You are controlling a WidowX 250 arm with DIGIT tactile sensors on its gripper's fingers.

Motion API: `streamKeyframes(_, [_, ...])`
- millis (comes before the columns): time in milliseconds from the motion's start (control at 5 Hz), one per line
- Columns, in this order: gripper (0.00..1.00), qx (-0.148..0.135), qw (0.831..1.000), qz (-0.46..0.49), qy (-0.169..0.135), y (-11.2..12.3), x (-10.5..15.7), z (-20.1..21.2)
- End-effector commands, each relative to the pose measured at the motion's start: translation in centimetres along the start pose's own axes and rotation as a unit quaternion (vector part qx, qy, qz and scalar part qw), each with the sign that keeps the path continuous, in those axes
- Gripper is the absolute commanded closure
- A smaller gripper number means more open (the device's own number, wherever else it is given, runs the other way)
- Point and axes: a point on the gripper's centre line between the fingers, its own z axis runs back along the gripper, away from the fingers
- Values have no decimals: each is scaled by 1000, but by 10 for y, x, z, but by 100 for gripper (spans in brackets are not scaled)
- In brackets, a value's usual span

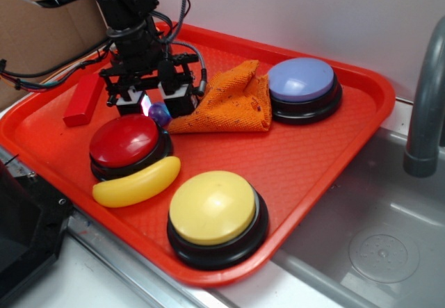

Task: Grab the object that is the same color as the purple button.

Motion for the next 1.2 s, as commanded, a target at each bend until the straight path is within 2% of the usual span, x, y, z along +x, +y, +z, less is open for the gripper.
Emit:
streamKeyframes(0, [100,11,999,10,-40,-9,22,58])
streamKeyframes(400, [100,53,995,-74,-36,-35,32,126])
streamKeyframes(600, [100,43,993,-90,-56,-42,33,161])
streamKeyframes(800, [100,23,993,-93,-65,-44,31,176])
streamKeyframes(1000, [100,18,998,-42,-48,-37,35,170])
